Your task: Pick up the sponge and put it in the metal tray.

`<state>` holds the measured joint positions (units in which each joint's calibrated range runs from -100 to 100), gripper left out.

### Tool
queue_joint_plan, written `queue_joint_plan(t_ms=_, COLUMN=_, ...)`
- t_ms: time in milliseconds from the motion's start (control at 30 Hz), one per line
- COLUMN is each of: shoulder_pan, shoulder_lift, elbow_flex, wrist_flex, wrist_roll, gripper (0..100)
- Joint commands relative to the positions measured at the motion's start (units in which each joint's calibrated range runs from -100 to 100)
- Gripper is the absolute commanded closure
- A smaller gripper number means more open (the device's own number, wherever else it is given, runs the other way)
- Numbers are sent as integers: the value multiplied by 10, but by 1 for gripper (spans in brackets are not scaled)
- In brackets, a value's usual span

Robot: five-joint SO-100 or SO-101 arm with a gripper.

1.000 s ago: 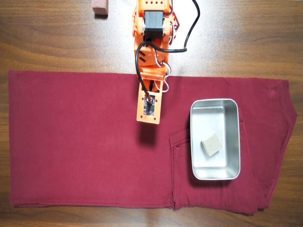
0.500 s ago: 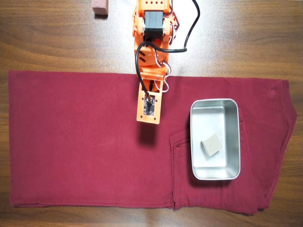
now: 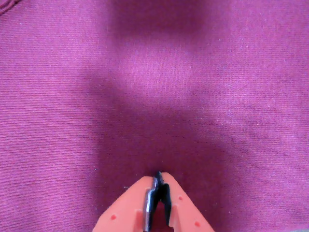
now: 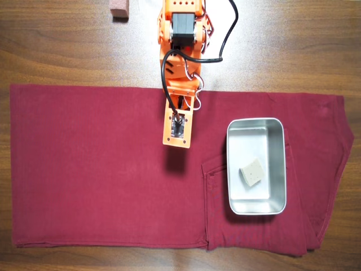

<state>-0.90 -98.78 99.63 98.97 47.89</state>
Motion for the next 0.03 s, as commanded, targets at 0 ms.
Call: queue_joint_plan(t_ms=0, shoulder_pan=-4, shoulder_lift=4, elbow_flex=4, wrist_flex=10, wrist_roll=-1, gripper=100)
